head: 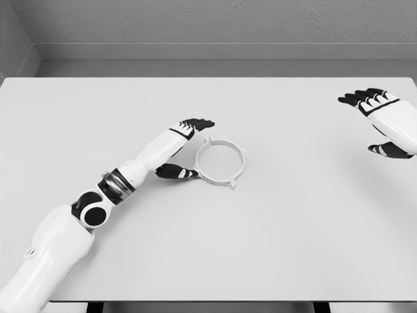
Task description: Assemble PVC drainage pipe clamps
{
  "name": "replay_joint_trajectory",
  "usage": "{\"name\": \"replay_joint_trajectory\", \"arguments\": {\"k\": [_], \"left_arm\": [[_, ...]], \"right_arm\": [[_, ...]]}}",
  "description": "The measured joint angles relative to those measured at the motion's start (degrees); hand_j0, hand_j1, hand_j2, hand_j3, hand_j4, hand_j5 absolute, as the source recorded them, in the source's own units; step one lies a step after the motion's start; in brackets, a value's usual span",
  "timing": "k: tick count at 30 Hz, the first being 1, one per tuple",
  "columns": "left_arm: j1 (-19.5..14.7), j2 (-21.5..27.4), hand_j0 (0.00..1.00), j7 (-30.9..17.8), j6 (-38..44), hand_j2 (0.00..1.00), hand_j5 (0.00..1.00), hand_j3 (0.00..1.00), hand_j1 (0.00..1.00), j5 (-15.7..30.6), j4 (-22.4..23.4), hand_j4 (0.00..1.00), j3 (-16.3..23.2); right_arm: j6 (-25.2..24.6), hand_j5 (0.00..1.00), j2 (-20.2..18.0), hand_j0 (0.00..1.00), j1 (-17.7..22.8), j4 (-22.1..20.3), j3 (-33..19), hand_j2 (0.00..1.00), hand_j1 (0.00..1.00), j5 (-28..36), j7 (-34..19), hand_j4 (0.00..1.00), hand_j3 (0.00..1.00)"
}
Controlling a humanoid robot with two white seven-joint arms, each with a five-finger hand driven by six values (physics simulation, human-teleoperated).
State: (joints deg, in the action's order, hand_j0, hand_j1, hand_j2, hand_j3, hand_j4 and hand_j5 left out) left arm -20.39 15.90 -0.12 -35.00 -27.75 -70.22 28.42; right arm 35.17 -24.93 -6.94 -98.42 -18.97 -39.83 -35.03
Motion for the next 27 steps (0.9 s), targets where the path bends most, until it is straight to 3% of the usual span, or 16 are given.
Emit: {"name": "replay_joint_trajectory", "arguments": {"k": [11, 27], "left_arm": [[-0.09, -0.56, 1.0, 0.0, 0.0, 1.0, 1.0, 1.0, 1.0, 0.52, 0.62, 1.0, 0.0], [0.53, 2.49, 1.0, 0.34, 0.0, 1.0, 1.0, 1.0, 1.0, 0.74, -0.4, 1.0, 0.01]], "right_arm": [[0.0, 1.0, 0.0, 1.0, 0.09, -0.07, 0.0, 1.0, 1.0, 0.02, 0.0, 1.0, 1.0], [0.0, 1.0, -0.02, 1.0, 0.35, -0.01, -0.19, 1.0, 1.0, 0.02, 0.0, 1.0, 1.0]]}}
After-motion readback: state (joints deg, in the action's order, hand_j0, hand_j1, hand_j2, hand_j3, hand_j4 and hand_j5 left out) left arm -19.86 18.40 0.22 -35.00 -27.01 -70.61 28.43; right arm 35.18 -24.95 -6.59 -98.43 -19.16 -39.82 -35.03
